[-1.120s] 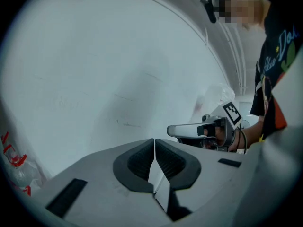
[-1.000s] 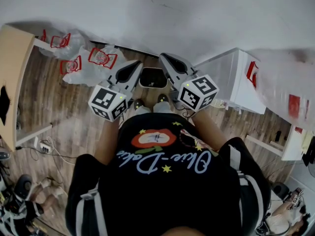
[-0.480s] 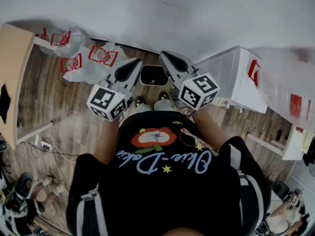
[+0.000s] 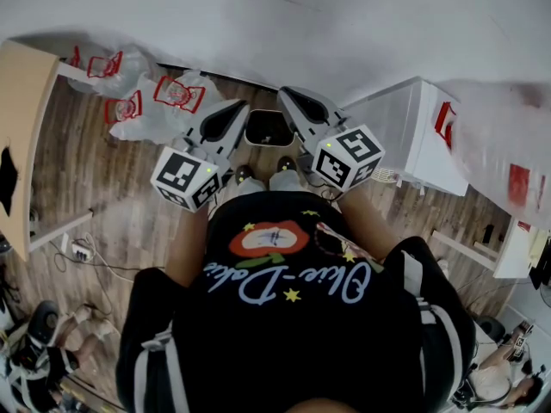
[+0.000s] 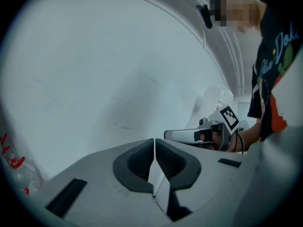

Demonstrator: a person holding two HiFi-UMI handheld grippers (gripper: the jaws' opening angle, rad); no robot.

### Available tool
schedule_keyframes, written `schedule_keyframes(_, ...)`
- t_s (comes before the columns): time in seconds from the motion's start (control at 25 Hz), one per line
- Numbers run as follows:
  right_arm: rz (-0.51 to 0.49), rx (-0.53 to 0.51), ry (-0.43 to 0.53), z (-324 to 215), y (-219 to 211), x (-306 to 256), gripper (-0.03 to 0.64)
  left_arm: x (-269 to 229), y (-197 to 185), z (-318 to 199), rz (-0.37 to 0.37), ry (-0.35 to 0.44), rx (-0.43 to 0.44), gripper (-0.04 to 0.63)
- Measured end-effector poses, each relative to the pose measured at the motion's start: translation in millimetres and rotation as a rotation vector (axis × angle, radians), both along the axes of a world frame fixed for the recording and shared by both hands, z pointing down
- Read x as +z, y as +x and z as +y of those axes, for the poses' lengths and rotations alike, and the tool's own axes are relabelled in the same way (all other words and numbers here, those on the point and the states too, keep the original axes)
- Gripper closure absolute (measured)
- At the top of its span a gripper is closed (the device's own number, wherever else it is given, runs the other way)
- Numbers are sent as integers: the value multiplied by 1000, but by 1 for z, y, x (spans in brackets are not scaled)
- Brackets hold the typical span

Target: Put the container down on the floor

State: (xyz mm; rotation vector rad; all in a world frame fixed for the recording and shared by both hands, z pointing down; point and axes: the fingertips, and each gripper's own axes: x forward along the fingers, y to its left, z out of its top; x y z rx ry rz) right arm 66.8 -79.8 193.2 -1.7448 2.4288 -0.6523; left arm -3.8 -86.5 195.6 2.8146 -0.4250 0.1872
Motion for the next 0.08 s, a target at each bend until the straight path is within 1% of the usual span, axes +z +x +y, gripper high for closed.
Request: schedule_keyframes(0.08, 12, -18, 13, -1, -3, -2, 618, -1, 1, -1, 1, 7, 1, 584)
